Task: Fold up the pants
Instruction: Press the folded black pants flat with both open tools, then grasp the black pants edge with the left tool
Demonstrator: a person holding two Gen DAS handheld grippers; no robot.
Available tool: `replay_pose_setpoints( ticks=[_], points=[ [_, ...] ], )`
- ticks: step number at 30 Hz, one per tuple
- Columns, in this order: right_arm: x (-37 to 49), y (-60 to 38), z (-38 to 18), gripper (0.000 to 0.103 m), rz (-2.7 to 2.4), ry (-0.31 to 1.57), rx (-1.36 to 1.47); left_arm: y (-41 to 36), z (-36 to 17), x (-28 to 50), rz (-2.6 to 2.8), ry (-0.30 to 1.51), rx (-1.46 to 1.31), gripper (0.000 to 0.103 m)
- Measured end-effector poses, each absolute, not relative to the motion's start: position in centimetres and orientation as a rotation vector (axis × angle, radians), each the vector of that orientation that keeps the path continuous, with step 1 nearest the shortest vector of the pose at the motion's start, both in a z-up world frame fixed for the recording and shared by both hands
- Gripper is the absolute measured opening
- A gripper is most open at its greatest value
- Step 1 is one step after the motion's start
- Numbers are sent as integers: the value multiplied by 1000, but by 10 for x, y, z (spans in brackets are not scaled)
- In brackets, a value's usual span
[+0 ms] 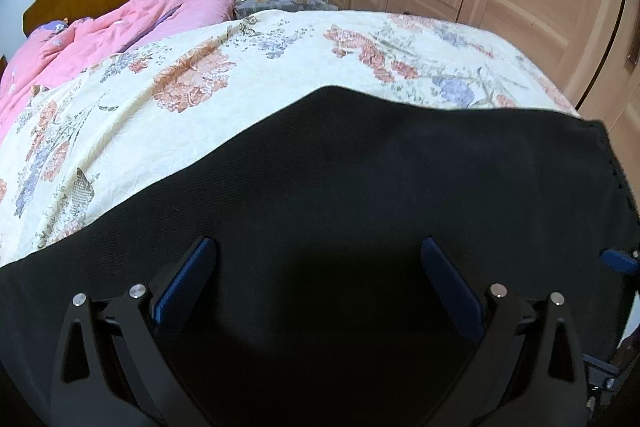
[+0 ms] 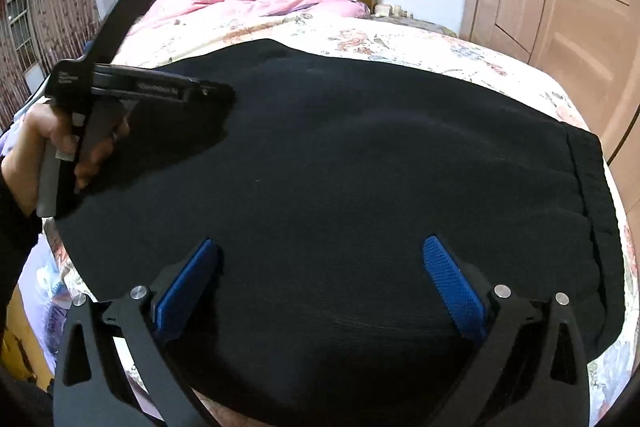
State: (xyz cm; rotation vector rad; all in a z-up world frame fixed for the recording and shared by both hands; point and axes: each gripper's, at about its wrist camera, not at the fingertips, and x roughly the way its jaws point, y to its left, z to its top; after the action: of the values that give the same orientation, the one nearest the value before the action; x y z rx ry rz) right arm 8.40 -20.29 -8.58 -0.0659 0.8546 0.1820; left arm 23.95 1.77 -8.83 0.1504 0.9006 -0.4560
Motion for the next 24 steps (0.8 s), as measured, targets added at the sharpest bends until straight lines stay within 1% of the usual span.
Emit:
replay_pose_setpoints(
  ticks=[3, 5, 8, 10, 12, 14, 18, 21, 22, 24],
  points=[
    [82, -201, -84, 99, 184, 874, -67, 52, -69, 228, -386, 804, 66, 101],
    [84, -204, -83, 99, 181, 884, -69, 96, -53, 215, -365, 719, -5, 101],
    [93, -204, -81, 99, 169, 907, -74, 173, -45, 204, -256, 692, -41, 101],
    [96, -201, -75, 98, 128, 912, -86, 236, -46, 200, -134, 703, -74, 101],
    [96, -193, -60, 98, 69, 845, -102, 287, -49, 195, -44, 723, -138, 101],
    [98, -174, -43, 98, 155, 790, -87, 333, -51, 181, 18, 721, -235, 101],
    [104, -124, -26, 98, 267, 744, -189, 392, -43, 124, 86, 574, -388, 101],
    [106, -96, -23, 98, 335, 733, -213, 451, -50, 79, 132, 462, -607, 101],
    [106, -91, -23, 98, 357, 735, -210, 473, -55, 67, 148, 440, -676, 100],
    [104, -81, -28, 98, 395, 747, -209, 508, -65, 51, 138, 425, -785, 94]
  ],
)
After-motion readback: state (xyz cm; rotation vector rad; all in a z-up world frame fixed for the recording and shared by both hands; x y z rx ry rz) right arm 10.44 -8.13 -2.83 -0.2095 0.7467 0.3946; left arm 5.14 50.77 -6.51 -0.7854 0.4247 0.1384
